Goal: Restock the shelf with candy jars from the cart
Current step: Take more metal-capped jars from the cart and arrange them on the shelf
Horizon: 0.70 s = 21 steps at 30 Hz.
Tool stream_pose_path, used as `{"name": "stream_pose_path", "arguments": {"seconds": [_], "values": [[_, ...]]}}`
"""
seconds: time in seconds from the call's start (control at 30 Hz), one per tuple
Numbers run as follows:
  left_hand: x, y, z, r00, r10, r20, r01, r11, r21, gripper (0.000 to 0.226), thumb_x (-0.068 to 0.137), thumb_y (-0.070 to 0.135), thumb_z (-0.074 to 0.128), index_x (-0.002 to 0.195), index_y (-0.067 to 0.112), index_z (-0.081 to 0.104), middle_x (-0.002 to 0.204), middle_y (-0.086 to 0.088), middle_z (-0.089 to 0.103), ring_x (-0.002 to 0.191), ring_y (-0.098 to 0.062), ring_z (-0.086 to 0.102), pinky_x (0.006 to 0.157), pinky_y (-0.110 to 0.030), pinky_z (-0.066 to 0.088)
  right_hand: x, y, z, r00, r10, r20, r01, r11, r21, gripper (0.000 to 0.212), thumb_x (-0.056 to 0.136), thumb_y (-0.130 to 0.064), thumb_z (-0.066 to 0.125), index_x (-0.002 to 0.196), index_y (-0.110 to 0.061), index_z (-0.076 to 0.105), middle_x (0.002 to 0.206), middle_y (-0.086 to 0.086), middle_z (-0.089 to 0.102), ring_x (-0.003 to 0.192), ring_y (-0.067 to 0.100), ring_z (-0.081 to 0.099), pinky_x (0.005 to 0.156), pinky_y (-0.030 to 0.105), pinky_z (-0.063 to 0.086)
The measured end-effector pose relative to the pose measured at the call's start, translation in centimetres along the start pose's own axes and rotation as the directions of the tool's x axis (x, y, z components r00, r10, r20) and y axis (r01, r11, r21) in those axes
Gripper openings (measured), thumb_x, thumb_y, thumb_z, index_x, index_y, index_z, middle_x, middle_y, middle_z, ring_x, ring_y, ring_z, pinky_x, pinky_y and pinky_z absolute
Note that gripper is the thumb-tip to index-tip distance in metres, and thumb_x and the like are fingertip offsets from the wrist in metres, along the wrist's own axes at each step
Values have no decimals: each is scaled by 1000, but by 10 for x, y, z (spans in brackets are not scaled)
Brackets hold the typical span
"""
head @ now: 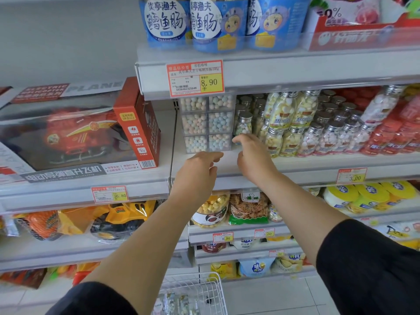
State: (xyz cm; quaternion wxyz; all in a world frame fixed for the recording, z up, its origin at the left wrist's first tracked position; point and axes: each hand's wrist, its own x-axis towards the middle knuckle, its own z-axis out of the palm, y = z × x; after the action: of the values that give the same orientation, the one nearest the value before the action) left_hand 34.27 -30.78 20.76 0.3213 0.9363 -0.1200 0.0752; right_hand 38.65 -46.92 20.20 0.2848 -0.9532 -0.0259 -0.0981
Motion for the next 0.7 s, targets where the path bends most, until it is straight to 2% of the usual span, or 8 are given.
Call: {"name": "stream_pose_path", "arguments": {"seconds": [0.13, 0.2, 0.27, 0.37, 0.47, 0.6, 0.7], "values": [[-19, 0, -6, 998, 59, -18, -59, 998, -29, 41, 98, 6, 50, 135, 23, 60, 130, 5, 62, 116, -11, 59, 96, -27, 48, -35, -5, -7, 996, -59, -69, 64, 995, 73, 43, 94, 6, 44, 132, -11, 56, 139, 7, 48, 122, 22, 50, 95, 31, 43], [-37, -4, -10, 995, 97, -28, -99, 994, -49, 39, 98, 4, 51, 131, 21, 62, 126, 5, 64, 112, -11, 60, 93, -25, 49, -71, -7, -4, 980, -159, -119, 172, 979, 110, 36, 96, 2, 46, 126, -12, 60, 129, 2, 56, 114, 16, 54, 91, 25, 43], [-61, -19, -8, 993, 121, 2, -121, 992, -44, 36, 97, 5, 52, 127, 21, 65, 122, 5, 66, 107, -12, 62, 91, -29, 51, -110, -8, 9, 965, -247, -83, 257, 957, 136, 30, 95, -2, 51, 119, -14, 64, 116, -2, 63, 103, 11, 57, 84, 24, 45], [-100, -57, 5, 994, 32, 103, -29, 999, -37, 32, 98, 10, 52, 123, 25, 67, 119, 7, 66, 99, -11, 65, 86, -36, 55, -158, 0, 50, 963, -230, 143, 203, 963, 179, 23, 95, -10, 55, 113, -17, 68, 107, -6, 68, 95, 10, 62, 82, 30, 51], [-142, -102, 26, 974, -115, 197, 127, 991, -47, 31, 99, 13, 53, 124, 26, 66, 120, 8, 65, 97, -10, 65, 85, -38, 56, -192, 14, 103, 909, -124, 397, 72, 987, 143, 21, 95, -18, 56, 110, -22, 70, 100, -6, 70, 90, 11, 64, 80, 34, 53], [-205, -169, 66, 921, -309, 239, 335, 939, -75, 30, 97, 15, 55, 122, 26, 66, 116, 8, 67, 95, -8, 66, 85, -33, 55, -230, 34, 172, 772, -4, 635, -29, 999, 42, 20, 95, -20, 54, 108, -28, 67, 90, -15, 64, 83, 7, 61, 77, 31, 53], [-255, -223, 106, 826, -481, 294, 519, 852, -63, 31, 96, 16, 57, 124, 29, 66, 117, 13, 67, 94, -3, 64, 87, -24, 52, -255, 56, 233, 634, 56, 771, -54, 998, -28, 22, 93, -23, 53, 110, -30, 65, 96, -17, 62, 84, 10, 63, 82, 34, 54]]}}
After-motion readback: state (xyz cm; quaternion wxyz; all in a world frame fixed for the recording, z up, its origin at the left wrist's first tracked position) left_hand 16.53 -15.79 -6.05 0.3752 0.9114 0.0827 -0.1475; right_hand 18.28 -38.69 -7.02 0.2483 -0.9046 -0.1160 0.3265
